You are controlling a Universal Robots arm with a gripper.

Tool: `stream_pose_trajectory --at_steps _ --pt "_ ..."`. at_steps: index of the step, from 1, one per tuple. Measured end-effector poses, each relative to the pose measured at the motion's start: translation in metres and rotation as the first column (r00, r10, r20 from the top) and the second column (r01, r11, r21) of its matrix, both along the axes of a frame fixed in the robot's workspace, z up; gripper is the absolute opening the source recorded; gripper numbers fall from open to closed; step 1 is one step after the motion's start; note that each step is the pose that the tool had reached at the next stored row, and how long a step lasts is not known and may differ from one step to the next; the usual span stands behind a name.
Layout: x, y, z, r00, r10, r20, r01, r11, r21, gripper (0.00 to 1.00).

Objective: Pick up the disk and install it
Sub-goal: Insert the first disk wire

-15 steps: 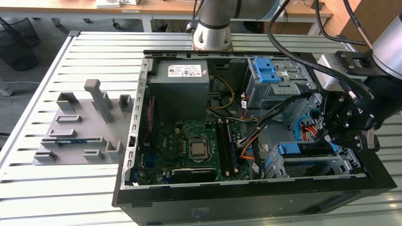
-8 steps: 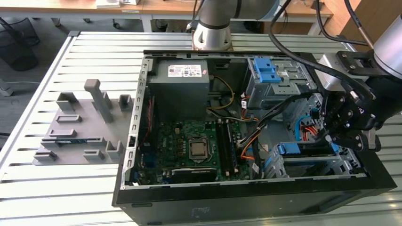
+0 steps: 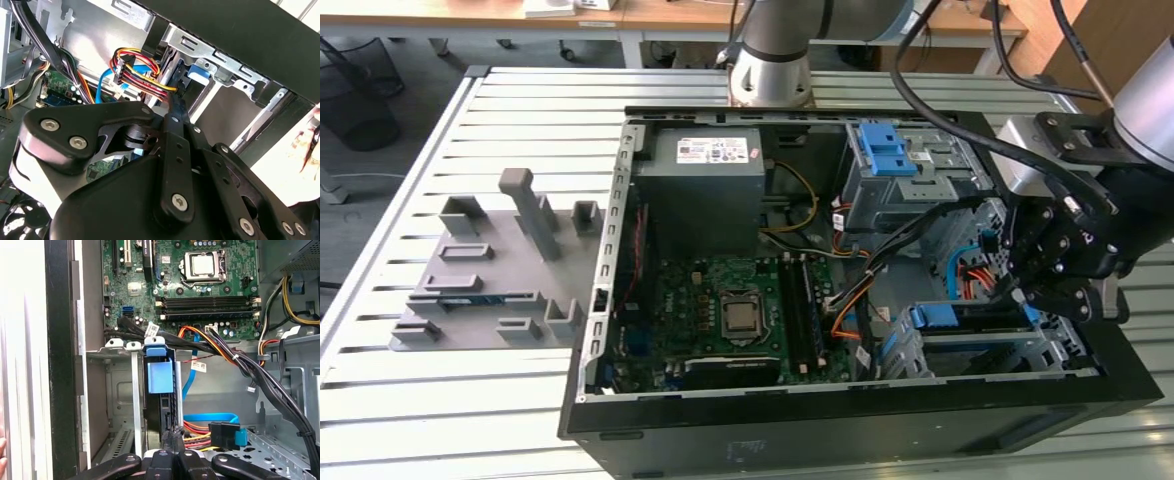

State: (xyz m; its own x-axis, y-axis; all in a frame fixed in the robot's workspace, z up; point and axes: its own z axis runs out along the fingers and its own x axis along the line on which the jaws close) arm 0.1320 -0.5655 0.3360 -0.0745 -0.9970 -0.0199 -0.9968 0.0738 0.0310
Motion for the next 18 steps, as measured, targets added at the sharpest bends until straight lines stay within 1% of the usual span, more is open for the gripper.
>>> stream_pose_trajectory --at_steps 13,15,18 --pt "0.0016 0.0000 -0.0021 1.0000 0.000 0.0000 0.000 0.9999 0.0104 0.11" --pt "0.0016 0.0000 -0.0016 1.0000 0.000 0.0000 0.000 0.9999 0.0109 0.11" --pt "0.0016 0.0000 0.0010 1.0000 0.000 0.0000 0.000 0.9999 0.0108 0.11"
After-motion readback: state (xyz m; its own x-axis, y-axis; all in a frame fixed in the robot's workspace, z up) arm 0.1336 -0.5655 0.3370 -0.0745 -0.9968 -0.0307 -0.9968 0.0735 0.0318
